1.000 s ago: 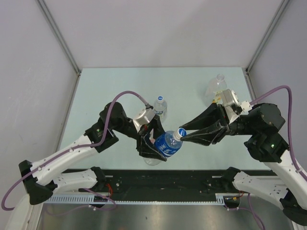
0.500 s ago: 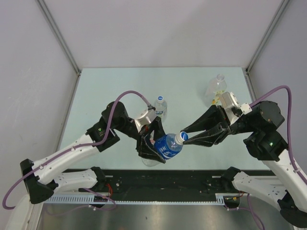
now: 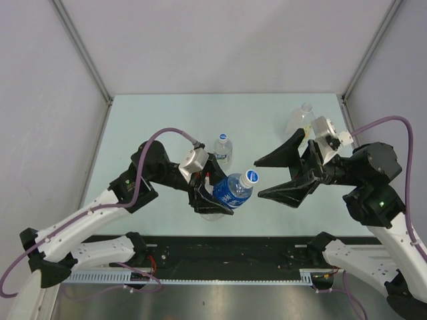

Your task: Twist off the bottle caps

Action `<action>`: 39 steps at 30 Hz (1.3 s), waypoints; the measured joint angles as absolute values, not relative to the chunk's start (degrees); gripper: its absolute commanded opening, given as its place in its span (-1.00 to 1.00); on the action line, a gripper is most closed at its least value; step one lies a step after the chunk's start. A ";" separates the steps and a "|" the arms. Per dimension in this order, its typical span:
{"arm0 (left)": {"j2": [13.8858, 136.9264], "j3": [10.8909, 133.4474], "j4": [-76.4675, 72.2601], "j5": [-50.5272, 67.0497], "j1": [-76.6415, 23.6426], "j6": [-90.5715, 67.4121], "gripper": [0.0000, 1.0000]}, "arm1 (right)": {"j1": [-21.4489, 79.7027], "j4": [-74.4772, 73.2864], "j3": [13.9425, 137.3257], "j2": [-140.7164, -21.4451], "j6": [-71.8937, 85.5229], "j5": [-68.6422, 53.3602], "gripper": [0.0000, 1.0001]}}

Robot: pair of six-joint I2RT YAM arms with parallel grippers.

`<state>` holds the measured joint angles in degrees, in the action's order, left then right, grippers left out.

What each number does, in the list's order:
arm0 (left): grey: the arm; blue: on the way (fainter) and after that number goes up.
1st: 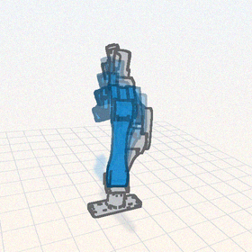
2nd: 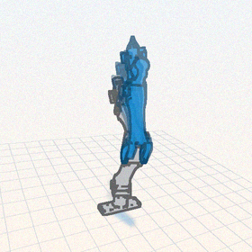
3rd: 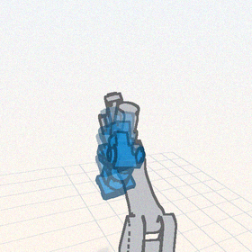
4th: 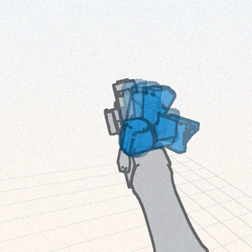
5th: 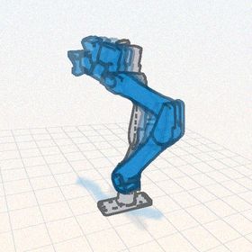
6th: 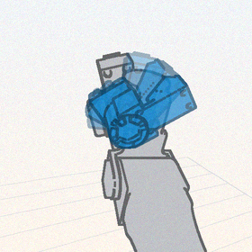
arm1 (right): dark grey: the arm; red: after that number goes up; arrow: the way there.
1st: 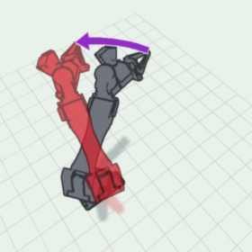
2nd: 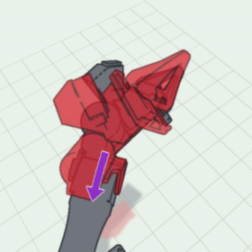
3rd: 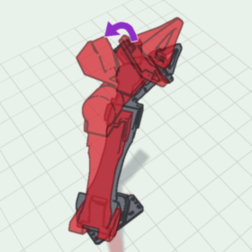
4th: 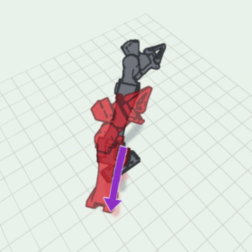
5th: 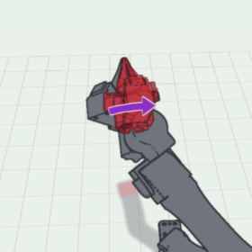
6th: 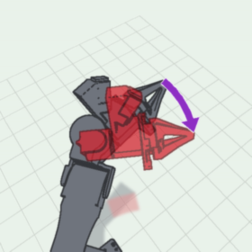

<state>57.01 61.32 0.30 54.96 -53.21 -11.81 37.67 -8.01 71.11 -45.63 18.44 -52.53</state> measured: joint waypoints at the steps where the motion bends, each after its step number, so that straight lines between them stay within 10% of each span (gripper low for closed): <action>1: 56.73 61.32 0.67 54.04 -53.21 -11.38 -1.00 | 37.60 -8.16 71.11 -45.36 18.57 -51.62 0.64; 26: 57.80 58.61 -0.16 -25.58 -73.41 6.09 -1.00 | 44.34 -16.01 72.71 -46.59 33.85 2.63 0.47; 39: 62.81 58.61 -1.26 -36.88 -76.44 9.76 -1.00 | 55.35 -15.53 72.71 -50.39 31.99 13.26 0.47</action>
<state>62.81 58.61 -1.26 -36.88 -76.44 9.76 55.35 -15.53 72.71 -50.39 31.99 13.26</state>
